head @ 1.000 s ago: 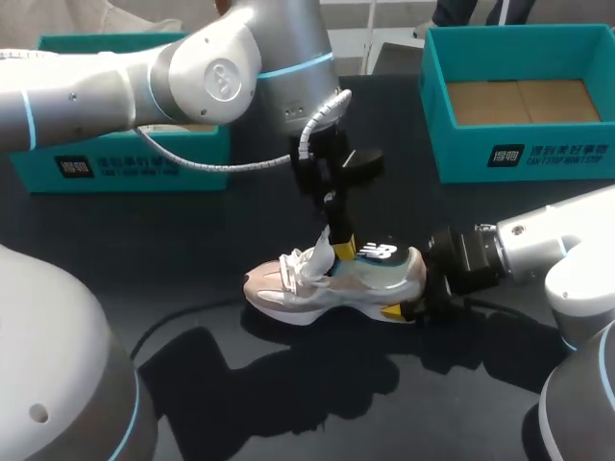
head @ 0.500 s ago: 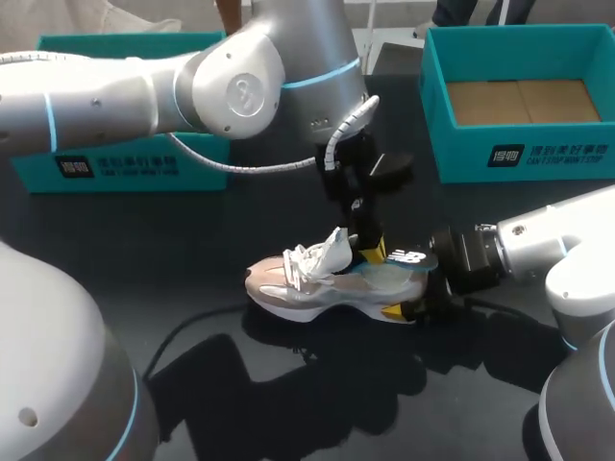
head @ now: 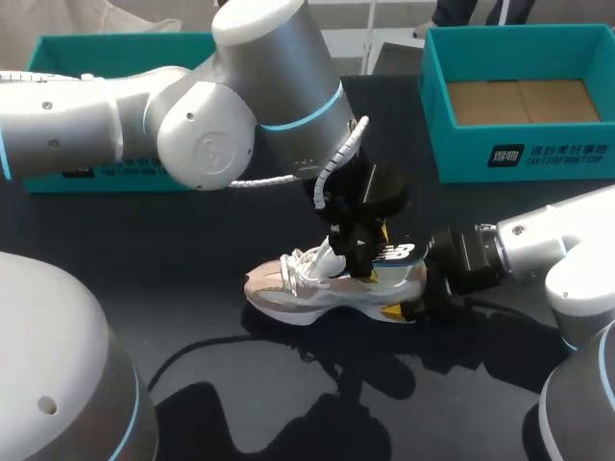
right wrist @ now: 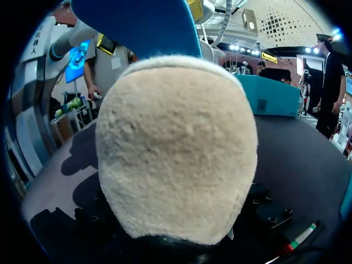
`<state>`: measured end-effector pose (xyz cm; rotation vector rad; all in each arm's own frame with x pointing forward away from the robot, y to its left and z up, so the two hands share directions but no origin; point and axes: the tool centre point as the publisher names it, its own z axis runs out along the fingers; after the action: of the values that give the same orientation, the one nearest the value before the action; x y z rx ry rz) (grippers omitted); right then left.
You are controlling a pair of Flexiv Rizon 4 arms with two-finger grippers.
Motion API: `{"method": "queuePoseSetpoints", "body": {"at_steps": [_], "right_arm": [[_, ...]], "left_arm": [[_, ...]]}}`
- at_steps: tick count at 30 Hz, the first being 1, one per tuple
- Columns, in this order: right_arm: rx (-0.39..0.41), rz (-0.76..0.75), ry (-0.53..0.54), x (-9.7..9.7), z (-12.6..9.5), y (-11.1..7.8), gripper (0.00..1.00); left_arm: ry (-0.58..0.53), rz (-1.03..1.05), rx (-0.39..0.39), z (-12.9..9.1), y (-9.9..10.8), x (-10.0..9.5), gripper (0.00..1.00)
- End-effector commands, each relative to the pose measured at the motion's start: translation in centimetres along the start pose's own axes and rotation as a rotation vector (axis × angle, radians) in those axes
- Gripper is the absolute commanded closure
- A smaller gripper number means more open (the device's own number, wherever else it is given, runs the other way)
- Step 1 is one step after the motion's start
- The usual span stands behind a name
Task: Take the shoe out of the shoebox, open the shoe tongue, remove and reinsert the insole, then place the shoe into the shoebox
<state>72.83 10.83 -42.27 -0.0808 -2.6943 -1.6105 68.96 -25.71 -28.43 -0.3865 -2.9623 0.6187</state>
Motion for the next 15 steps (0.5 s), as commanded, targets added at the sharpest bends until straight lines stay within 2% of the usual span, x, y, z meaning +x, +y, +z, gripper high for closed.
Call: {"method": "queuePoseSetpoints", "body": {"at_steps": [1, 4, 6, 15], "right_arm": [[0.004, 0.000, -0.001, 0.04, 0.13, 0.06, 1.00], [0.004, 0.000, -0.001, 0.04, 0.13, 0.06, 1.00], [0.004, 0.000, -0.001, 0.04, 0.13, 0.06, 1.00], [0.004, 0.000, -0.001, 0.04, 0.13, 0.06, 1.00]], "left_arm": [[-0.096, 0.007, -0.002, 0.02, 0.54, 0.49, 0.15], [-0.103, -0.005, -0.019, 0.36, 0.71, -0.03, 0.10], [-0.100, -0.002, -0.015, 0.39, 0.72, -0.06, 0.00], [-0.100, -0.002, -0.015, 0.39, 0.72, -0.06, 0.00]]}}
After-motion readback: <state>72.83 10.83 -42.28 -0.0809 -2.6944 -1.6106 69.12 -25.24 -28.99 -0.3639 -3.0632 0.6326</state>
